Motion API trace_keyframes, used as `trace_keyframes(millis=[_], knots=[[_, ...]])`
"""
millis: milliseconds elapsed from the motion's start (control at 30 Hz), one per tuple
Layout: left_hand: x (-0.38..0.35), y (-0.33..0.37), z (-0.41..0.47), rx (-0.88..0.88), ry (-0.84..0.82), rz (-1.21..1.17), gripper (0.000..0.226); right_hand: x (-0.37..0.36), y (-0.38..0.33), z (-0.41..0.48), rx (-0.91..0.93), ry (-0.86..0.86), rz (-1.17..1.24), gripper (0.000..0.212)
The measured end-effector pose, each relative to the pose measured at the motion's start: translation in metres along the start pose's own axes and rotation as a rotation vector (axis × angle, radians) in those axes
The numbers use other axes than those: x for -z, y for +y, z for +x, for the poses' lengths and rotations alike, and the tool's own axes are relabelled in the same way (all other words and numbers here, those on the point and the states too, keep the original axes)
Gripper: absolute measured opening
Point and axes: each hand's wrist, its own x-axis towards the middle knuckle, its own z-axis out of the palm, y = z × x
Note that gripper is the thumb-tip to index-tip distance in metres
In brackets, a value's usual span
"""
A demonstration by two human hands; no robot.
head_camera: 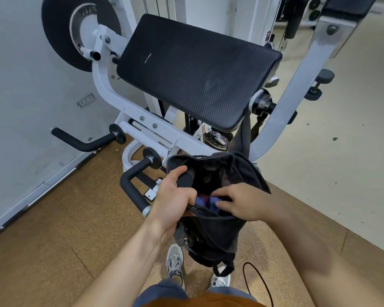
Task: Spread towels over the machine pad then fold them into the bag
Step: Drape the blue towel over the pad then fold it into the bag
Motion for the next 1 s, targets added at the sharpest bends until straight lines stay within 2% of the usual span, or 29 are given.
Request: trace_keyframes(millis=[100,133,167,233,267,300,333,400,467,500,600,633,667,733,800,933,1000], knots=[[-0.006,-0.001,-0.002,-0.013,-0.023,0.051,0.077,-0.011,0.012,-0.009,-0.054,-0.078,-0.105,0.041],[-0.008,-0.002,-0.004,-0.025,-0.033,0.071,0.076,-0.012,0.009,-0.009,-0.043,-0.045,-0.114,0.038],[-0.010,-0.001,-0.005,-0.038,-0.040,0.074,0.074,-0.011,0.005,-0.010,-0.021,0.025,-0.046,0.037],[-0.011,0.004,-0.003,-0.046,-0.026,0.035,0.069,-0.004,-0.010,-0.020,0.035,0.179,0.325,0.051],[-0.011,0.007,0.001,-0.037,-0.008,-0.002,0.067,-0.004,-0.015,-0.026,0.050,0.183,0.473,0.057],[-0.010,0.009,0.006,-0.027,0.011,-0.043,0.064,-0.004,-0.022,-0.031,0.088,0.167,0.520,0.054],[-0.010,0.012,0.011,-0.019,0.021,-0.073,0.061,-0.008,-0.027,-0.036,0.116,0.200,0.430,0.042],[-0.010,0.018,0.017,-0.031,-0.013,-0.086,0.055,-0.020,-0.029,-0.036,0.115,0.430,0.223,0.018],[-0.007,0.021,0.023,-0.081,-0.070,-0.062,0.048,-0.024,-0.028,-0.029,0.071,0.573,0.302,0.019],[-0.001,0.019,0.027,-0.120,-0.046,-0.027,0.045,-0.024,-0.026,-0.026,0.037,0.589,0.373,0.022],[0.026,-0.008,0.046,-0.230,0.256,0.085,0.033,-0.017,-0.020,-0.028,-0.027,0.598,0.491,0.029],[0.032,-0.022,0.049,-0.225,0.289,0.157,0.031,-0.015,-0.019,-0.030,-0.036,0.595,0.521,0.030],[0.033,-0.037,0.050,-0.196,0.243,0.254,0.032,-0.014,-0.019,-0.031,-0.042,0.587,0.538,0.030],[0.023,-0.057,0.051,-0.107,0.038,0.352,0.039,-0.011,-0.021,-0.033,-0.061,0.565,0.520,0.031],[0.010,-0.063,0.057,-0.075,-0.072,0.285,0.040,-0.009,-0.023,-0.034,-0.078,0.535,0.494,0.029],[0.006,-0.048,0.067,-0.097,-0.109,0.243,0.028,-0.010,-0.019,-0.039,-0.076,0.525,0.457,0.028],[0.012,-0.040,0.061,-0.078,-0.213,0.054,0.027,-0.012,-0.011,-0.041,-0.099,0.545,0.440,0.029]])
